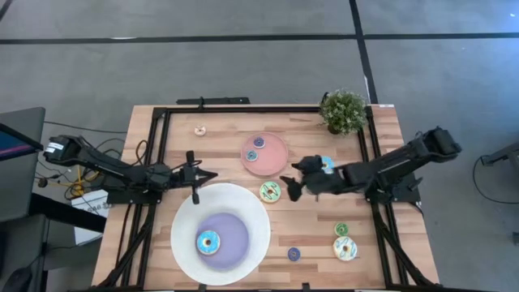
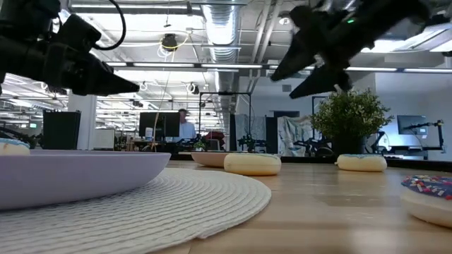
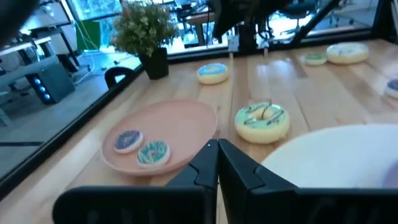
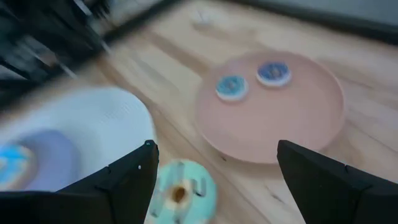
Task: Pick & Place donuts
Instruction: Put the big light green donut on the purple plate
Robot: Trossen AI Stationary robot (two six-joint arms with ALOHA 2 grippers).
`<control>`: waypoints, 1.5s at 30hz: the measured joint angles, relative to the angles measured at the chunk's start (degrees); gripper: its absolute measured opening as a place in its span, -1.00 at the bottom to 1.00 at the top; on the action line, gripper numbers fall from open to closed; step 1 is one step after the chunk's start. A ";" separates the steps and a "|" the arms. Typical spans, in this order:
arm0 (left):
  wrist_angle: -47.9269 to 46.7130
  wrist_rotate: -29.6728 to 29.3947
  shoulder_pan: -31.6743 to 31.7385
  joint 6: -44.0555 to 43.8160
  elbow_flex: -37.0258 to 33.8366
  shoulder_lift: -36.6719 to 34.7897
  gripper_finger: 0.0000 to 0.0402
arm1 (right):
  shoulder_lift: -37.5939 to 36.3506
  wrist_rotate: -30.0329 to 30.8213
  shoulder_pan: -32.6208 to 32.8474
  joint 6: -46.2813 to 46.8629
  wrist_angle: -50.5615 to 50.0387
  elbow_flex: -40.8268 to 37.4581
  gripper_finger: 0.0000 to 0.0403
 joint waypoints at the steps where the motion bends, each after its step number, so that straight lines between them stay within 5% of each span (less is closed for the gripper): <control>1: 0.30 0.00 0.01 -0.01 0.15 0.16 -0.98 | 1.73 -1.23 -0.74 0.11 -3.25 2.30 0.56; 7: 0.38 0.01 0.01 -0.94 0.15 0.16 -0.98 | 11.07 -8.55 -2.80 0.16 -11.84 11.18 0.56; 17: -6.90 0.00 0.01 -1.06 0.15 0.19 -0.98 | 19.28 -16.80 -5.10 2.10 -15.23 14.74 0.56; 34: -30.77 -0.01 0.01 -1.06 0.17 0.21 -0.98 | 24.05 -16.83 -5.17 2.23 -16.63 17.23 0.56; 45: -31.53 0.31 0.01 -1.18 0.17 0.21 -0.98 | 24.05 -16.89 -5.27 2.19 -16.55 17.23 0.56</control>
